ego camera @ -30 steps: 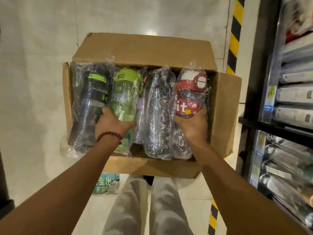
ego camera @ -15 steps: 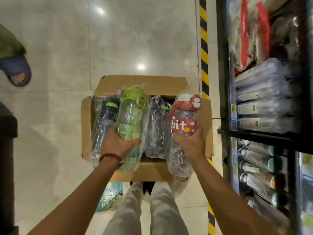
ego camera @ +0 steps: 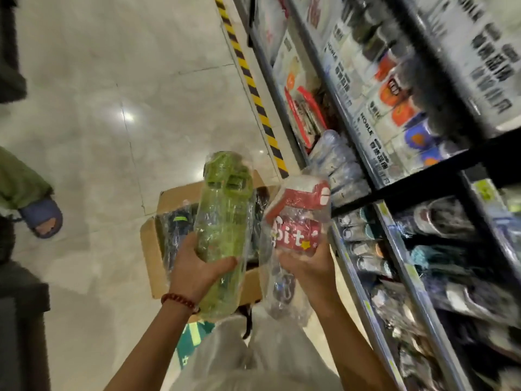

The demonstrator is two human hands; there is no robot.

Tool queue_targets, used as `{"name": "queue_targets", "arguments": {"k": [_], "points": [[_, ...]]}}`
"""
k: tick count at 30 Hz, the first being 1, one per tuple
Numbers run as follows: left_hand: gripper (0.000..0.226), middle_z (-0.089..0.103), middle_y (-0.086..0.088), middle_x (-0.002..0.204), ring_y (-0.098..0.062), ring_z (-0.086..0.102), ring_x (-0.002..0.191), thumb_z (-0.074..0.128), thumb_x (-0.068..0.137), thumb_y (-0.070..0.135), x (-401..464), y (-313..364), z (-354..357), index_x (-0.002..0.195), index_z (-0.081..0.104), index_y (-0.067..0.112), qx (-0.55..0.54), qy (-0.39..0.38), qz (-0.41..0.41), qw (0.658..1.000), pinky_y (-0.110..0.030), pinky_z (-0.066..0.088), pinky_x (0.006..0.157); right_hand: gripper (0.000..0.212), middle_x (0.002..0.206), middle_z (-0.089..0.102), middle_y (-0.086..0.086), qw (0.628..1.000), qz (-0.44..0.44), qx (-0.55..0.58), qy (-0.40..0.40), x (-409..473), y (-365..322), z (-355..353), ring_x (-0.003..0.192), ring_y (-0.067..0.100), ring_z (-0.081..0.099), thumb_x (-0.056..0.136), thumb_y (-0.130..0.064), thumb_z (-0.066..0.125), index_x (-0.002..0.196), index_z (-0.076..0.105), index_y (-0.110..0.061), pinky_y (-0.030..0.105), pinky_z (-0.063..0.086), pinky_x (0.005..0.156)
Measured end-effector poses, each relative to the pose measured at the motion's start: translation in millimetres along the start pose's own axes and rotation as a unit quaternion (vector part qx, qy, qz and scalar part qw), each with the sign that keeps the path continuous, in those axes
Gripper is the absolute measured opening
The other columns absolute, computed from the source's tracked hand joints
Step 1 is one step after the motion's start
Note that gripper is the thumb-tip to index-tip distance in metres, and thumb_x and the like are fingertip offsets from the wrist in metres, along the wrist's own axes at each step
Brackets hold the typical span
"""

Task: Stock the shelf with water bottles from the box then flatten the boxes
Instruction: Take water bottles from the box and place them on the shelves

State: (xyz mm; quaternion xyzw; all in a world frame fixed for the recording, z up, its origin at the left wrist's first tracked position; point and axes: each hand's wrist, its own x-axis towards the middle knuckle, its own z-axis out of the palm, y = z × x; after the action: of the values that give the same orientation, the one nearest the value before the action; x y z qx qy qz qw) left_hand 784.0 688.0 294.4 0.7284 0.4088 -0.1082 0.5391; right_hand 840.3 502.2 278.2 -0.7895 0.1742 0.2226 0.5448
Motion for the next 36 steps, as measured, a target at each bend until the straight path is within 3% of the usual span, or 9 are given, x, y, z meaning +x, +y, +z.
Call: {"name": "queue_targets", "arguments": {"k": [5,8,11,15,21,25,30,33,36], "points": [[0.088,0.062,0.001,0.097,-0.019,0.061,0.090,0.076,0.031,0.050,-56,43,4,0.109,0.052,0.016,0.017,-0.041,0.062,0.997,-0.026,0.048,0.068,0.077,0.104,0.067,-0.004,0.996,-0.040,0.061,0.045,-54,-16,-58,0.090,0.010,0.067,0.053,-0.031,0.087,0.120,0.049,-0.027,0.026,0.057,0.074],[0.077,0.059,0.013,0.094,0.003,0.055,0.082,0.084,0.042,0.042,-84,71,21,0.108,0.048,0.025,-0.004,-0.068,0.113,0.991,-0.012,0.039,0.059,0.071,0.102,0.069,-0.001,0.990,-0.078,0.090,0.071,-75,-29,-94,0.091,0.013,0.068,0.060,-0.016,0.085,0.120,0.048,-0.024,0.030,0.054,0.079],[0.065,0.053,0.020,0.090,0.002,0.053,0.081,0.087,0.059,0.020,-106,104,46,0.109,0.045,0.025,-0.013,-0.100,0.157,0.982,-0.012,0.039,0.061,0.082,0.101,0.070,-0.001,0.980,-0.108,0.122,0.117,-90,-40,-132,0.091,0.014,0.069,0.051,-0.027,0.082,0.125,0.047,-0.026,0.034,0.054,0.078],[0.088,0.063,0.005,0.103,-0.012,0.061,0.092,0.075,0.034,0.054,-134,146,85,0.113,0.052,0.021,-0.001,-0.127,0.224,0.966,-0.029,0.049,0.074,0.081,0.098,0.069,-0.004,0.957,-0.152,0.173,0.173,-111,-59,-189,0.085,0.005,0.067,0.048,-0.024,0.077,0.123,0.048,-0.021,0.021,0.050,0.071],[0.095,0.063,0.001,0.105,-0.015,0.060,0.094,0.077,0.034,0.052,-194,207,145,0.118,0.052,0.015,-0.014,-0.176,0.333,0.926,-0.040,0.052,0.082,0.075,0.104,0.066,-0.016,0.925,-0.213,0.182,0.256,-147,-75,-279,0.091,-0.006,0.065,0.056,-0.026,0.086,0.117,0.045,-0.036,0.018,0.052,0.078],[0.084,0.055,0.013,0.105,-0.012,0.053,0.102,0.087,0.050,0.033,-234,248,184,0.123,0.047,0.022,-0.058,-0.205,0.389,0.896,-0.026,0.042,0.083,0.070,0.101,0.065,-0.014,0.897,-0.269,0.186,0.298,-167,-88,-336,0.088,-0.006,0.065,0.055,-0.023,0.079,0.116,0.046,-0.033,0.011,0.049,0.069],[0.063,0.046,0.026,0.092,0.015,0.048,0.079,0.082,0.068,0.009,-274,291,220,0.110,0.041,0.029,-0.090,-0.245,0.426,0.866,-0.011,0.042,0.072,0.082,0.108,0.067,-0.007,0.863,-0.308,0.185,0.356,-188,-104,-390,0.095,0.004,0.066,0.051,-0.036,0.083,0.124,0.047,-0.025,0.021,0.053,0.077],[0.076,0.057,0.012,0.106,-0.008,0.057,0.099,0.088,0.055,0.025,-285,315,234,0.118,0.045,0.027,-0.119,-0.255,0.452,0.846,-0.028,0.046,0.088,0.072,0.104,0.066,-0.009,0.839,-0.314,0.212,0.392,-194,-114,-414,0.091,0.001,0.066,0.053,-0.031,0.081,0.118,0.049,-0.029,0.022,0.054,0.077],[0.082,0.055,0.007,0.117,-0.012,0.054,0.106,0.088,0.055,0.029,-291,339,244,0.124,0.044,0.024,-0.142,-0.259,0.470,0.832,-0.032,0.044,0.091,0.073,0.104,0.068,-0.003,0.814,-0.319,0.240,0.422,-196,-127,-433,0.091,0.006,0.067,0.053,-0.033,0.081,0.119,0.052,-0.021,0.023,0.053,0.076]]}}
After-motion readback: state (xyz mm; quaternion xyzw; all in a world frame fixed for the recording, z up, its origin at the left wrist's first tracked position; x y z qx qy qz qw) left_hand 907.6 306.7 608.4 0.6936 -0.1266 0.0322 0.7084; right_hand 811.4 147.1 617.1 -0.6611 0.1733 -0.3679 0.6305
